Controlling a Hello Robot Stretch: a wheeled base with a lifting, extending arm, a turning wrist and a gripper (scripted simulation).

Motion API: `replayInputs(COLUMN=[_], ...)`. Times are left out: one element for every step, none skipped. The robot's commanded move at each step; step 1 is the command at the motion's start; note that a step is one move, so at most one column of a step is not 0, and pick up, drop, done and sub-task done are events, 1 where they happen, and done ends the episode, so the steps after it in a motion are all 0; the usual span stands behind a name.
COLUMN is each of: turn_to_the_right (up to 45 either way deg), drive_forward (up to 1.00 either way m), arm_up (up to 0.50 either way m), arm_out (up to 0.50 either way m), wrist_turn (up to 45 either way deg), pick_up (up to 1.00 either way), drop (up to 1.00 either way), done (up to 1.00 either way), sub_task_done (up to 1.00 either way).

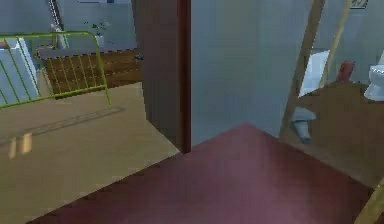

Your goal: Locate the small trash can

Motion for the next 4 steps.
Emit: replayInputs(turn_to_the_right=[0.0,45.0,9.0,0.0], drive_forward=[0.70,0.00,0.00,1.00], arm_up=[0.00,0.00,0.00,0.00], arm_out=[0.00,0.00,0.00,0.00], wrist_turn=[0.0,0.0,0.0,0.0], pick_up=[0.00,0.00,0.00,0.00], drop=[0.00,0.00,0.00,0.00], done=[0.00,0.00,0.00,0.00], sub_task_done=[0.00,0.00,0.00,0.00])
